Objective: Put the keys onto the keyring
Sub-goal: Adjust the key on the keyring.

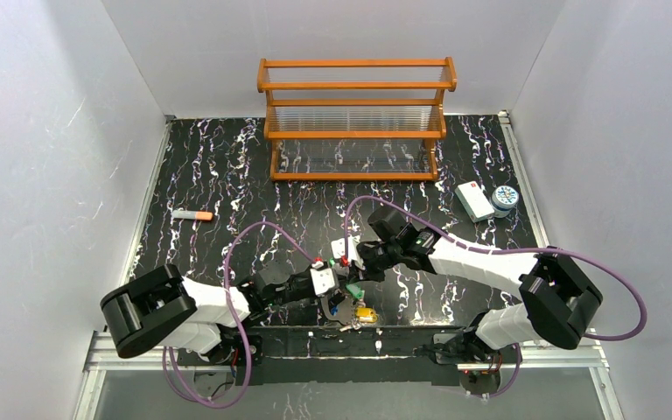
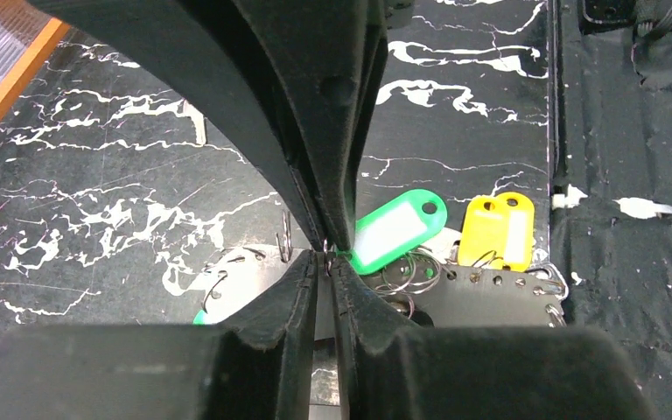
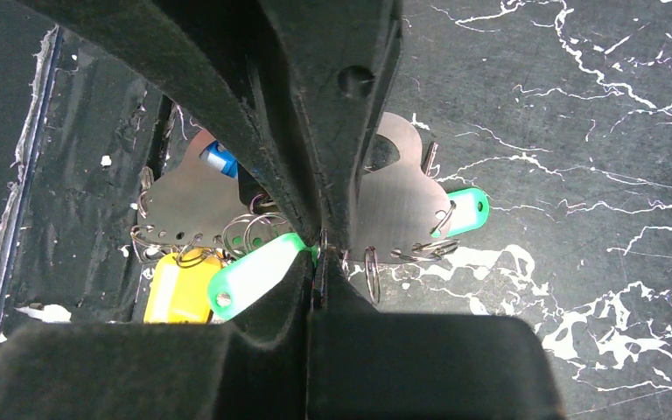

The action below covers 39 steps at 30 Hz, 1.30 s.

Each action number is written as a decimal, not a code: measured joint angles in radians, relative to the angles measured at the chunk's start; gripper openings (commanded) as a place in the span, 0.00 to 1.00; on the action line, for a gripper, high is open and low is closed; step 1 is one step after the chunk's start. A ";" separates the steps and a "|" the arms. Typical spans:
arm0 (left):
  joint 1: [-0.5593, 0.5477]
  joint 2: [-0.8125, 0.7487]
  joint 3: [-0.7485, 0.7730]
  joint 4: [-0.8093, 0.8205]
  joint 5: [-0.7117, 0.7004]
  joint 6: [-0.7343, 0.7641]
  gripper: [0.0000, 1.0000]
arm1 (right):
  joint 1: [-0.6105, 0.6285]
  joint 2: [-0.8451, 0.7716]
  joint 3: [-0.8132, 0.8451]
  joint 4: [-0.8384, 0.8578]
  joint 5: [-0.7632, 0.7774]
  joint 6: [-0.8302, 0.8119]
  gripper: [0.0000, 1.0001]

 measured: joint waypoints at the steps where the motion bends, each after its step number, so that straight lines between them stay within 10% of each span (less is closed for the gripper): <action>1: 0.000 -0.002 0.000 -0.006 0.000 0.003 0.05 | 0.000 0.000 0.001 0.000 -0.001 -0.001 0.01; 18: 0.001 0.016 0.038 -0.056 0.027 0.004 0.00 | 0.000 0.000 0.007 -0.019 0.032 0.014 0.01; 24: 0.002 0.014 0.039 -0.054 0.003 -0.024 0.00 | 0.006 -0.012 0.003 0.023 0.093 0.119 0.49; 39: 0.001 -0.048 -0.098 0.159 -0.156 -0.212 0.00 | -0.027 -0.241 -0.173 0.324 0.182 0.509 0.53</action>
